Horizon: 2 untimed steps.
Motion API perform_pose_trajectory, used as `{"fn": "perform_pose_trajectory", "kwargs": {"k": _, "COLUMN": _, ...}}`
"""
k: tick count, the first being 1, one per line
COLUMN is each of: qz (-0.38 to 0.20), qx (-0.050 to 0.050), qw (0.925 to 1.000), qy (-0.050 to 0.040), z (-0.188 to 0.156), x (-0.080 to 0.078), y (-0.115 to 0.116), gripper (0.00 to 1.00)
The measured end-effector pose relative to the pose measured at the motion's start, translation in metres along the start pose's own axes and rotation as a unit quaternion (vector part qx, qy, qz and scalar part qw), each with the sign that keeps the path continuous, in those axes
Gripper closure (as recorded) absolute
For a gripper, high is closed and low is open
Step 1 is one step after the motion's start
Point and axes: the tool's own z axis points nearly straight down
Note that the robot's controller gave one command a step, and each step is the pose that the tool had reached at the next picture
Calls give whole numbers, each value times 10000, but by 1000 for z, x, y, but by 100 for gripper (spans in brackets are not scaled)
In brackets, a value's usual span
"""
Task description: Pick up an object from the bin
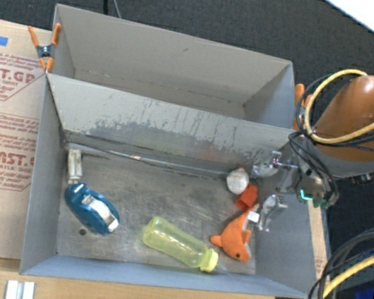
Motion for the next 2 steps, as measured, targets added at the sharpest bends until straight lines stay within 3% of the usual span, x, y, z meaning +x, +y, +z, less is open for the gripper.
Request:
{"fn": "perform_pose_trajectory", "kwargs": {"k": 1, "qz": -6, "qx": 6, "qw": 10000, "qy": -34, "z": -3, "x": -2, "y": 0, "gripper": 0}}
{"fn": "perform_pose_trajectory", "kwargs": {"k": 2, "qz": -498, "qx": 9, "qw": 9987, "qy": -47, "z": 60, "x": 24, "y": -19, "gripper": 0}}
